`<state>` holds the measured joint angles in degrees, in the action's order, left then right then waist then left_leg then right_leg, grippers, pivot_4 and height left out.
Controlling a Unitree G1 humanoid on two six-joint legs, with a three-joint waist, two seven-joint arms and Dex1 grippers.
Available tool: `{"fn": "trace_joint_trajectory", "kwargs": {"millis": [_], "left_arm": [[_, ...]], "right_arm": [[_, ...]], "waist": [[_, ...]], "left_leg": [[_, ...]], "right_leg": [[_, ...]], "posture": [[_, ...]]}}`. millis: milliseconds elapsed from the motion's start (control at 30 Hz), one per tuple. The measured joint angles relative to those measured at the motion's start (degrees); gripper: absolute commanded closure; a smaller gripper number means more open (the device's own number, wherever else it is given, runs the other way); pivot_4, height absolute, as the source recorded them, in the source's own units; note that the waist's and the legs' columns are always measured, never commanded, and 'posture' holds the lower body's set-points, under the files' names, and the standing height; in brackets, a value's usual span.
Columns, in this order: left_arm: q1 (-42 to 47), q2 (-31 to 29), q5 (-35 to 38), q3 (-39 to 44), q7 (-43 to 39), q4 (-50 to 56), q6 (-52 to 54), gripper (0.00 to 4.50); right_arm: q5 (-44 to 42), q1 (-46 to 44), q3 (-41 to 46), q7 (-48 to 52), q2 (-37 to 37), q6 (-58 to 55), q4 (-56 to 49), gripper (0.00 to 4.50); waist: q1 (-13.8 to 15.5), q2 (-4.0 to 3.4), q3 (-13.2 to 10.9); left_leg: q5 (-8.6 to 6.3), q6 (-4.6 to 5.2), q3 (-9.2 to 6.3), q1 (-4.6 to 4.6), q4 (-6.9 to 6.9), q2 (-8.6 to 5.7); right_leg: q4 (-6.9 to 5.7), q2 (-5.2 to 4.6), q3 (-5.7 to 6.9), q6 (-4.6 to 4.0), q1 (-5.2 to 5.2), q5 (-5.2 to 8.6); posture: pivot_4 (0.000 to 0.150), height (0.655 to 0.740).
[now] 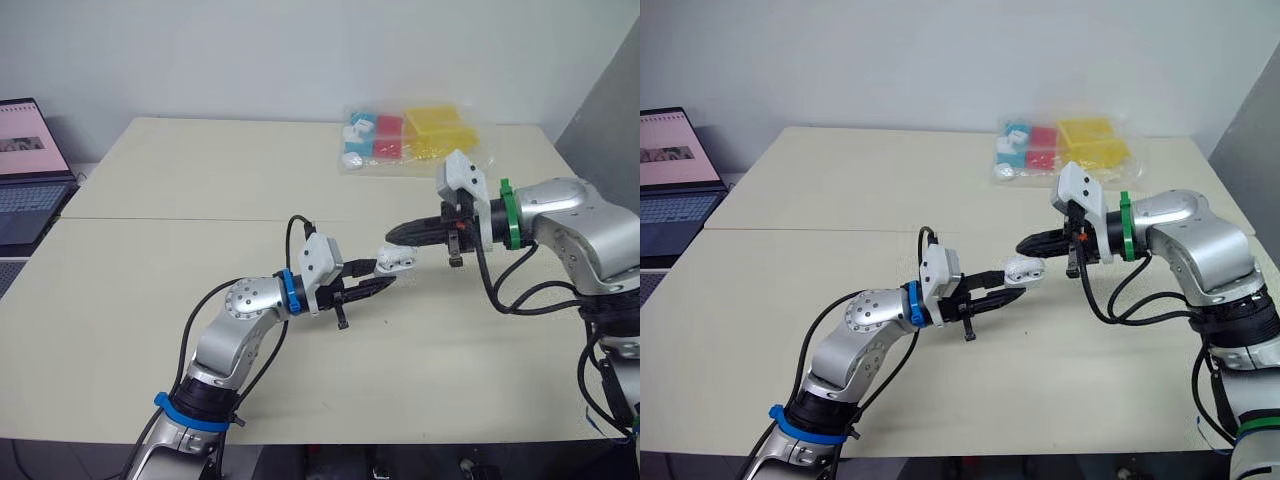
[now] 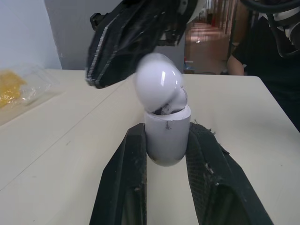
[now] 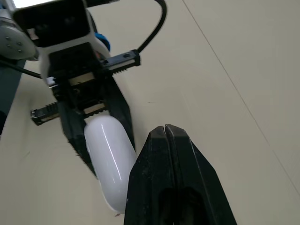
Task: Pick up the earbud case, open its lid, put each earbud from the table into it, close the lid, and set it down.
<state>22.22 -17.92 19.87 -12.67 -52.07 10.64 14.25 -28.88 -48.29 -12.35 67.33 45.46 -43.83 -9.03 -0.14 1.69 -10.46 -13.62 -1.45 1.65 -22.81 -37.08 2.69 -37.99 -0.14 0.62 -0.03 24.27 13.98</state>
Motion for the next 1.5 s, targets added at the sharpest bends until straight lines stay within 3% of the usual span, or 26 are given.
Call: {"fn": "trace_joint_trajectory", "kwargs": {"millis": [767, 1033, 1233, 1467, 1500], "left_arm": [[-0.1, -0.1, -0.6, -0.4, 0.8, -1.4, 2.6, 3.72], [1.5, -0.9, 4.6, 2.0, 6.3, -2.0, 22.6, 3.72], [4.5, -1.3, 11.6, 6.0, 11.2, -5.7, 46.7, 3.72], [6.8, -0.4, 14.2, 9.2, 14.5, -8.3, 55.1, 3.72], [6.8, -0.4, 14.6, 9.6, 14.7, -8.3, 55.8, 3.37]], "right_arm": [[-1.5, 6.6, 2.7, -1.4, 1.7, -1.2, -6.3, 4.5], [-2.4, 11.6, 8.2, -4.4, 4.3, -2.6, -10.7, 4.5], [5.9, 22.8, 8.9, -9.0, 5.2, 9.6, -17.6, 4.5], [8.7, 28.3, 8.0, -9.1, 5.6, 13.3, -21.8, 4.5], [8.7, 28.8, 8.0, -9.3, 5.5, 13.3, -22.2, 4.5]], "waist": [[0.0, 0.0, 0.0], [0.0, 0.0, 0.0], [-0.2, 0.01, 0.0], [-0.2, 0.02, 0.0], [-0.2, 0.02, 0.0]], "left_leg": [[0.0, 0.0, 0.0, 0.01, -0.01, -0.01], [0.0, 0.0, -0.05, 0.02, -0.01, -0.01], [0.0, -0.01, -0.06, 0.02, -0.02, -0.04], [0.01, -0.02, -0.07, 0.17, -0.02, -0.02], [0.01, -0.02, -0.07, 0.19, -0.02, -0.02]], "right_leg": [[-0.01, 0.0, 0.01, 0.0, -0.02, 0.0], [0.0, 0.01, 0.05, 0.01, -0.04, 0.0], [0.0, 0.0, 0.03, 0.04, -0.05, 0.01], [-0.09, 0.01, 0.04, 0.03, -0.12, 0.01], [-0.09, 0.01, 0.03, 0.03, -0.14, 0.01]], "posture": [[0.15, 0.74], [0.15, 0.74], [0.15, 0.74], [0.15, 0.74], [0.15, 0.74]]}}
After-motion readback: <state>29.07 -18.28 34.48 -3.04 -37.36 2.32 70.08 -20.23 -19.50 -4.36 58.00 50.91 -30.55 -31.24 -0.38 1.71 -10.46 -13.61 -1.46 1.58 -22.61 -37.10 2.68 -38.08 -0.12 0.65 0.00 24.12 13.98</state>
